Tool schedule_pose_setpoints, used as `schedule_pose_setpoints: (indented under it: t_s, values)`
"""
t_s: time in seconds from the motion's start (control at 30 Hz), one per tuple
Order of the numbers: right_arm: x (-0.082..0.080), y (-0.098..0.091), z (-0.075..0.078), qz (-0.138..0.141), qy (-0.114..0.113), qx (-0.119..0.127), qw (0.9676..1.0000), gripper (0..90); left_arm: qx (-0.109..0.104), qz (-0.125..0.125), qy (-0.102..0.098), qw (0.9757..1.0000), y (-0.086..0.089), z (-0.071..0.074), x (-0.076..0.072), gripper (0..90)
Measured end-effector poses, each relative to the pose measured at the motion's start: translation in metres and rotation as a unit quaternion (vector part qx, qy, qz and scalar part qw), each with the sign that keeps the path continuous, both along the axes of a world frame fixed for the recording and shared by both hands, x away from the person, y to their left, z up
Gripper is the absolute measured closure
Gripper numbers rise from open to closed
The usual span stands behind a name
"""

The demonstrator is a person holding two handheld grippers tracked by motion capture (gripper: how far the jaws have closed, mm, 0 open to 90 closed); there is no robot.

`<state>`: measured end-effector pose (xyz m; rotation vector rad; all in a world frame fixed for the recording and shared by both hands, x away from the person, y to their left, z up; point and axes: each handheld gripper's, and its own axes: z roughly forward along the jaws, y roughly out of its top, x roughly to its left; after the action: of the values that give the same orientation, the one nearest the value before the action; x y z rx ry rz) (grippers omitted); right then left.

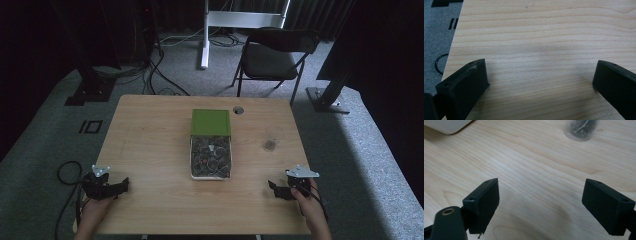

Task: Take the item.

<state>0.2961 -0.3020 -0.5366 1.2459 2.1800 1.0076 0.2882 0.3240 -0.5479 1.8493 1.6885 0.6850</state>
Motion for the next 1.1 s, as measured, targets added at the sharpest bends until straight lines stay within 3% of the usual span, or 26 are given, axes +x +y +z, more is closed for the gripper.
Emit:
schedule_pose_setpoints:
  t_s: [0.07, 0.13, 0.43, 0.8, 1.1]
  values:
    - [-0.003, -0.001, -0.001, -0.001, 0.0, 0.006, 1.0, 14.7, 0.0, 0.0, 0.0, 1.0, 0.0, 0.0, 0.0, 0.3]
    - [-0.005, -0.002, -0.002, 0.008, 0.003, -0.004, 1.0, 14.2, 0.0, 0.0, 0.0, 1.0, 0.0, 0.0, 0.0, 0.3]
    - [-0.018, 0.001, -0.012, 0.006, 0.016, -0.009, 0.9998, 14.3, 0.0, 0.0, 0.0, 1.0, 0.0, 0.0, 0.0, 0.3]
    - [-0.028, -0.002, -0.017, -0.036, 0.028, -0.003, 0.999, 13.8, 0.0, 0.0, 0.0, 1.0, 0.0, 0.0, 0.0, 0.3]
    - [-0.03, -0.002, -0.017, -0.049, 0.03, -0.004, 0.9984, 12.5, 0.0, 0.003, 0.0, 1.0, 0.0, 0.0, 0.0, 0.3]
